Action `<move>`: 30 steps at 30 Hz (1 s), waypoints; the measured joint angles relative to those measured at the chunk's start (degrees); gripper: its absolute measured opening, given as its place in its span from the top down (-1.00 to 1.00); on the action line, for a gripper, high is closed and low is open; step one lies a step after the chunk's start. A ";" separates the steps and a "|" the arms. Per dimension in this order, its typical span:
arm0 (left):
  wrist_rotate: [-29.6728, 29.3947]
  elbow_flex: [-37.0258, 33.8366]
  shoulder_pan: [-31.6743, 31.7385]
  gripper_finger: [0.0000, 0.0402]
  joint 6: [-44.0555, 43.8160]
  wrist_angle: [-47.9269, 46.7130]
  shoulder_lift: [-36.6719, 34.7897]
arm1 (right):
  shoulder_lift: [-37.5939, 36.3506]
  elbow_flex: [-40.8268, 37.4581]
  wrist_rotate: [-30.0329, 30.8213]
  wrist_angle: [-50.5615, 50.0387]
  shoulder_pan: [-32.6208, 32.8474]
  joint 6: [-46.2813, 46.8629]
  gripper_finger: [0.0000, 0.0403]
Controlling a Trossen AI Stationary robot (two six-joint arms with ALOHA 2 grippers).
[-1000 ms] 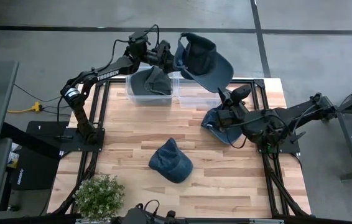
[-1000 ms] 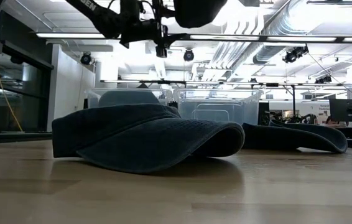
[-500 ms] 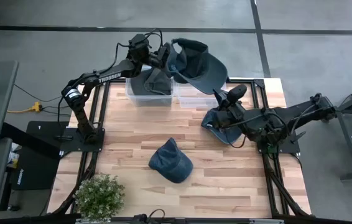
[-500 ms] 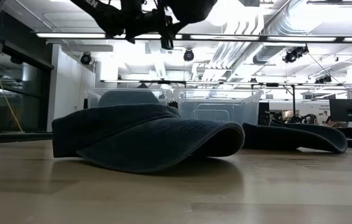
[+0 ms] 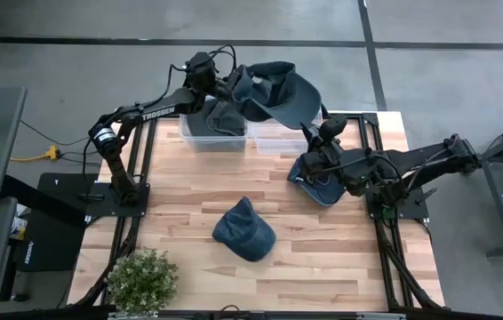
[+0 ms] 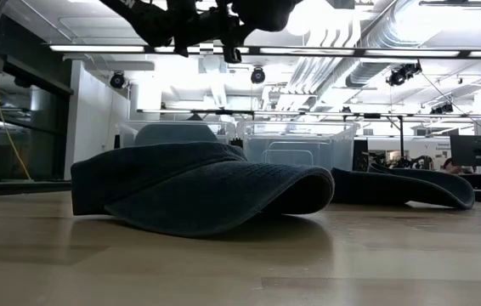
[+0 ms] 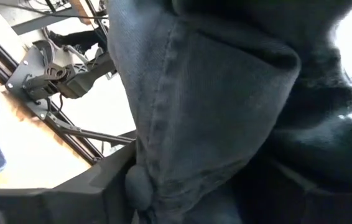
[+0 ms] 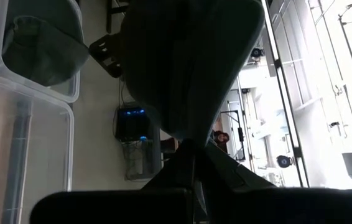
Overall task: Pick & Place hat
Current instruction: Put the top left blue cap into the right transparent bin
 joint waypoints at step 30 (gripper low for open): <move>-6.29 0.02 0.84 0.98 7.05 -2.62 0.00 | -0.02 0.00 -2.13 0.11 -1.18 3.04 0.52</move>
